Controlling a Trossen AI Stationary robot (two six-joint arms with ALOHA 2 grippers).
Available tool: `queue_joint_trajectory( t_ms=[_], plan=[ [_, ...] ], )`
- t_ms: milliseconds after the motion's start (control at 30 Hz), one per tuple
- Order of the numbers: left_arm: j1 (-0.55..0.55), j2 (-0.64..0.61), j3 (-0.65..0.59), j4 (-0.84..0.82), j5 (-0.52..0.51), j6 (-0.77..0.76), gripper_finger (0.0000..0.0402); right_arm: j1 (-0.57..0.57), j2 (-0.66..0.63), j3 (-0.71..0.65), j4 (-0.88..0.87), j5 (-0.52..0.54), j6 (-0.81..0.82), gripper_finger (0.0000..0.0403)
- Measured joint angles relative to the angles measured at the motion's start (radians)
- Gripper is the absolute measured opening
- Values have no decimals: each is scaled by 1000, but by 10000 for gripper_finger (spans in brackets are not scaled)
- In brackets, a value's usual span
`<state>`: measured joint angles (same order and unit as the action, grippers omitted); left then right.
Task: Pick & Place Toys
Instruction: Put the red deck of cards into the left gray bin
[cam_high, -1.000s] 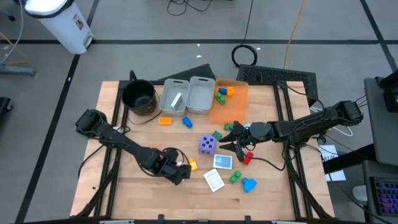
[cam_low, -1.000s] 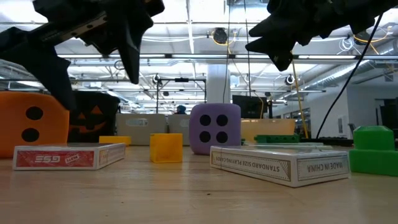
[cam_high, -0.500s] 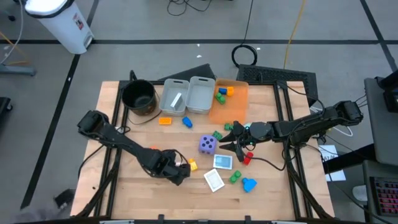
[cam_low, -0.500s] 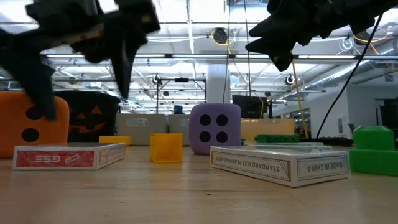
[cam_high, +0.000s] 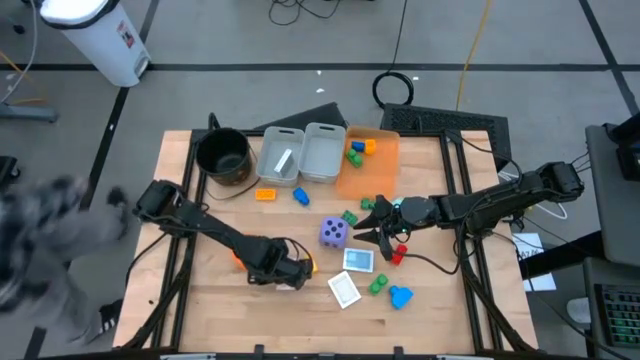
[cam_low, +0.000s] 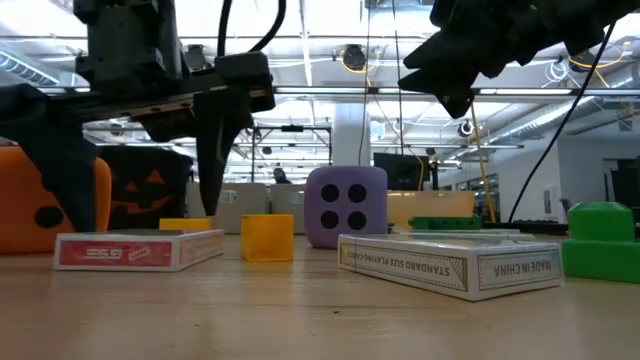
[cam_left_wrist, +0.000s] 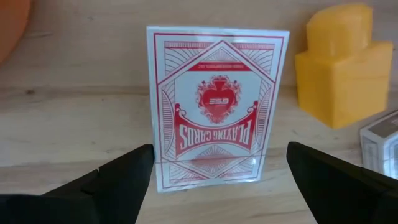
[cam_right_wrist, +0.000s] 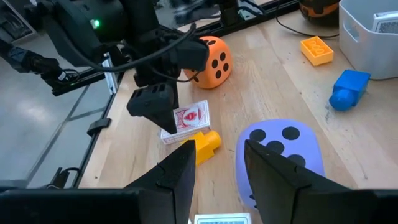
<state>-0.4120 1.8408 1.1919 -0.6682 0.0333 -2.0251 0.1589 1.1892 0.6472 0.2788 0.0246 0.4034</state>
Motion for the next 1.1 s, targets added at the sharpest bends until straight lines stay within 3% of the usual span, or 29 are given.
queue_joint_trajectory(
  t_ms=[300, 1100],
  plan=[
    [28, 0, 0, -47, 45, 30, 377, 0, 0, 0, 0, 0, 0, 132],
    [54, 41, 0, -28, 32, 87, 376, 0, 0, 0, -3, 1, -5, 132]
  ],
)
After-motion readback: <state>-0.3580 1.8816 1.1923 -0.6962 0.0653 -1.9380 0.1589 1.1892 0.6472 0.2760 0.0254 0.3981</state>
